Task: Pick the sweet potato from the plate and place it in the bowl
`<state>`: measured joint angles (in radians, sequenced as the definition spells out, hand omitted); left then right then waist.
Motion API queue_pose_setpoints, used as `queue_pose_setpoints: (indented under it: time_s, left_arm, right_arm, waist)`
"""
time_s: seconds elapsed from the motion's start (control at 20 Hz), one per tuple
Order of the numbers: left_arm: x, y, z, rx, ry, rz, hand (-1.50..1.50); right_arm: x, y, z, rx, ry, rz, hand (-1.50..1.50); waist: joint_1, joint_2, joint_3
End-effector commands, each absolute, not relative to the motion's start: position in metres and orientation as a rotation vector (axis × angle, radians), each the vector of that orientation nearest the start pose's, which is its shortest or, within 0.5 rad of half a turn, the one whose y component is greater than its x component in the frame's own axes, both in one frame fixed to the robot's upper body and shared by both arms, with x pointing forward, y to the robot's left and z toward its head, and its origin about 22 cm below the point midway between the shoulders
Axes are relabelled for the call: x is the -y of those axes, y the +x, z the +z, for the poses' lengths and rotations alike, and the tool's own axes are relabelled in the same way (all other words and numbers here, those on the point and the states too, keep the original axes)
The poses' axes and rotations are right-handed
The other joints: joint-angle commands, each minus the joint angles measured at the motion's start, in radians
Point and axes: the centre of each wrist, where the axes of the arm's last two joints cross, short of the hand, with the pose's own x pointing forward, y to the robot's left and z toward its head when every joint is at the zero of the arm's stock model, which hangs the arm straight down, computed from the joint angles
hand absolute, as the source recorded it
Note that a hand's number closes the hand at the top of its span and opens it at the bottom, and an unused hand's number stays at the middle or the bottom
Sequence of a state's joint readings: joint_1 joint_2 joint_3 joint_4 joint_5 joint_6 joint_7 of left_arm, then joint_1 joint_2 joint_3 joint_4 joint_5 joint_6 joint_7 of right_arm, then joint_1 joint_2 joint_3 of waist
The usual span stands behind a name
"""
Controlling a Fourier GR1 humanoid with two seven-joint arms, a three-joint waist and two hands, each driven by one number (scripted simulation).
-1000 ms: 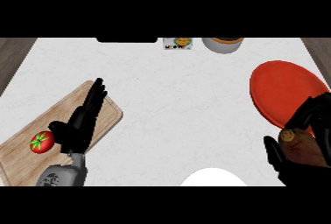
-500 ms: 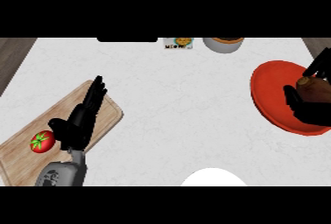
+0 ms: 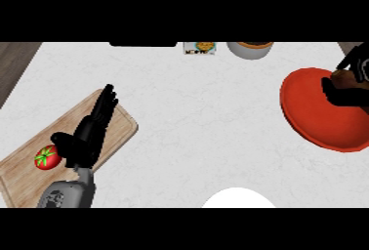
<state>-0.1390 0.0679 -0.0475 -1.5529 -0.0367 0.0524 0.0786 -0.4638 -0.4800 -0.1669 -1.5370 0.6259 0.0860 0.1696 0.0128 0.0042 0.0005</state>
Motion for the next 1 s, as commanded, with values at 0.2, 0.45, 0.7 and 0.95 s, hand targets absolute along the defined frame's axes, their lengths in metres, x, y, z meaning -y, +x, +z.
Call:
queue_pose_setpoints:
  time_s: [0.2,0.45,0.7,0.95]
  left_arm:
    - [-0.211,0.282,0.026,1.606,0.072,-0.123,0.0]
    - [-0.233,0.273,0.024,1.6,0.059,-0.114,0.0]
    - [-0.215,0.274,0.03,1.606,0.041,-0.121,0.0]
    - [-0.212,0.272,0.038,1.596,0.07,-0.128,0.0]
  right_arm:
    - [0.377,0.362,0.128,1.551,-1.082,0.665,1.5]
    - [0.405,0.36,0.093,1.456,-0.954,0.707,1.5]
    - [0.422,0.368,0.084,1.415,-0.73,0.641,-1.5]
    - [0.421,0.363,0.062,1.581,-0.626,0.607,-1.5]
  waist:
    - [-0.001,0.001,0.0]
    - [0.004,0.001,0.0]
    - [0.015,0.004,0.001]
    - [-0.001,-0.002,0.001]
